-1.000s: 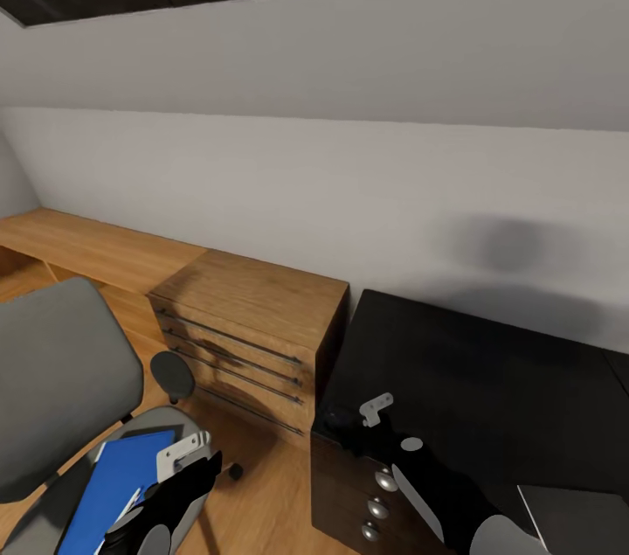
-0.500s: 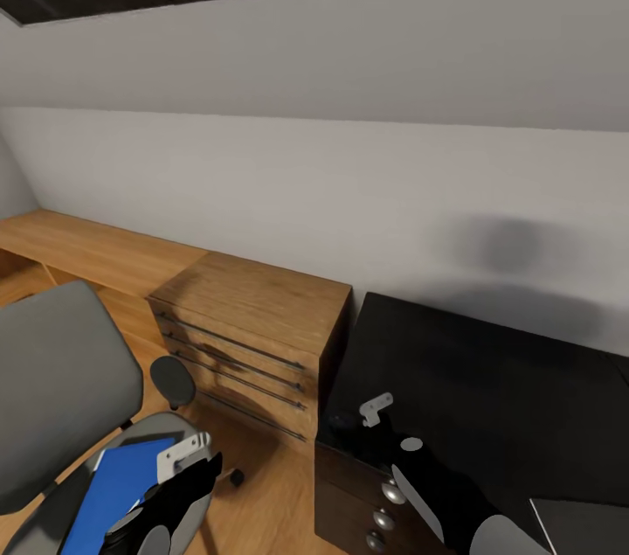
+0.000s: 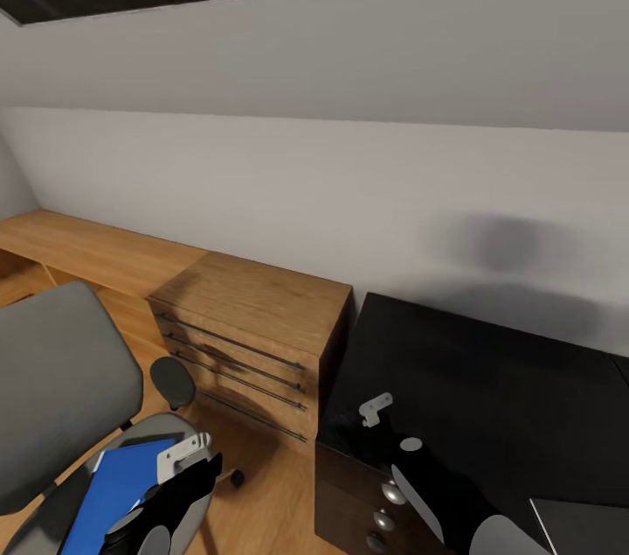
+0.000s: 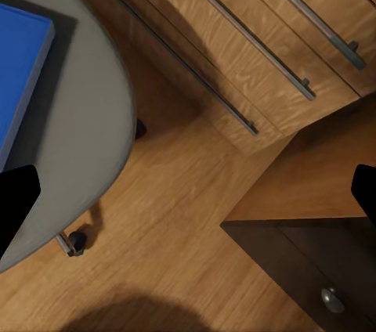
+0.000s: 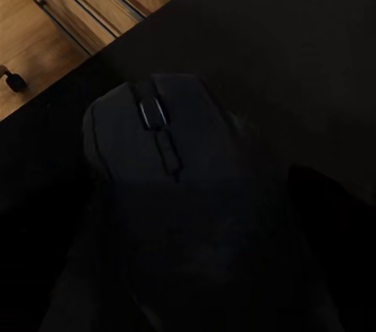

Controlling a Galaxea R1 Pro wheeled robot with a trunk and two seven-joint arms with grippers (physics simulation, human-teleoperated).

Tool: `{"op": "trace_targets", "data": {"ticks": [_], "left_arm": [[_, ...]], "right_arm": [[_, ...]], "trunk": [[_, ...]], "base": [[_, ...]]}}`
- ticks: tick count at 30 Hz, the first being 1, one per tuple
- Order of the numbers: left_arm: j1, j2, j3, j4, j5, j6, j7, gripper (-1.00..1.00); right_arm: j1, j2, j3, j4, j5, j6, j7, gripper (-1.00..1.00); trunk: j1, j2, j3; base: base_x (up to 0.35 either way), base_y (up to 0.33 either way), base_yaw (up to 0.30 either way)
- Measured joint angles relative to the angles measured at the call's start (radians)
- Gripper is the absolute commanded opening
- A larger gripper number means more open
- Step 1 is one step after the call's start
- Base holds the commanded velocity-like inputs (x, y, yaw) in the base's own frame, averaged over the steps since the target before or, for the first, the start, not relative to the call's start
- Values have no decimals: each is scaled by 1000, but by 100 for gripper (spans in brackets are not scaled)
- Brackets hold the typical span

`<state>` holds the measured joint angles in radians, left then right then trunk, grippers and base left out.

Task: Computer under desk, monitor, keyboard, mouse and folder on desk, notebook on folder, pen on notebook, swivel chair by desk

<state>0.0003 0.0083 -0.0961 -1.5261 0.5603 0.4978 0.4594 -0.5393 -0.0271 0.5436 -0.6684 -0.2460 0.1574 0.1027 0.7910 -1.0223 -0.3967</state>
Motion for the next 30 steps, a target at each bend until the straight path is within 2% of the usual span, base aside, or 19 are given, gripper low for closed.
{"op": "trace_targets", "data": {"ticks": [5,14,22,26,30], "left_arm": [[0,0,0,0,0,0,0,100],[0,0,0,-1,-1,-1,0,100],[0,0,0,-1,-2,-3,1,100],[0,0,0,-1,-2,-3,1,100],[0,0,0,-1,-3,-3,2,100]], "right_arm": [[0,1,0,-1,18,0,0,-100],[0,0,0,-10,23,-2,-1,-100],[0,-1,2,-69,22,-20,-19,-100],[0,-2,3,-105,20,-19,-74,-100],[3,-5,0,-178,18,-14,-160,-100]], "trunk": [[0,0,0],[0,0,0],[-31,56,25],[-46,84,38],[-61,112,50]], "base": [[0,0,0],[0,0,0],[0,0,0],[0,0,0],[0,0,0]]}}
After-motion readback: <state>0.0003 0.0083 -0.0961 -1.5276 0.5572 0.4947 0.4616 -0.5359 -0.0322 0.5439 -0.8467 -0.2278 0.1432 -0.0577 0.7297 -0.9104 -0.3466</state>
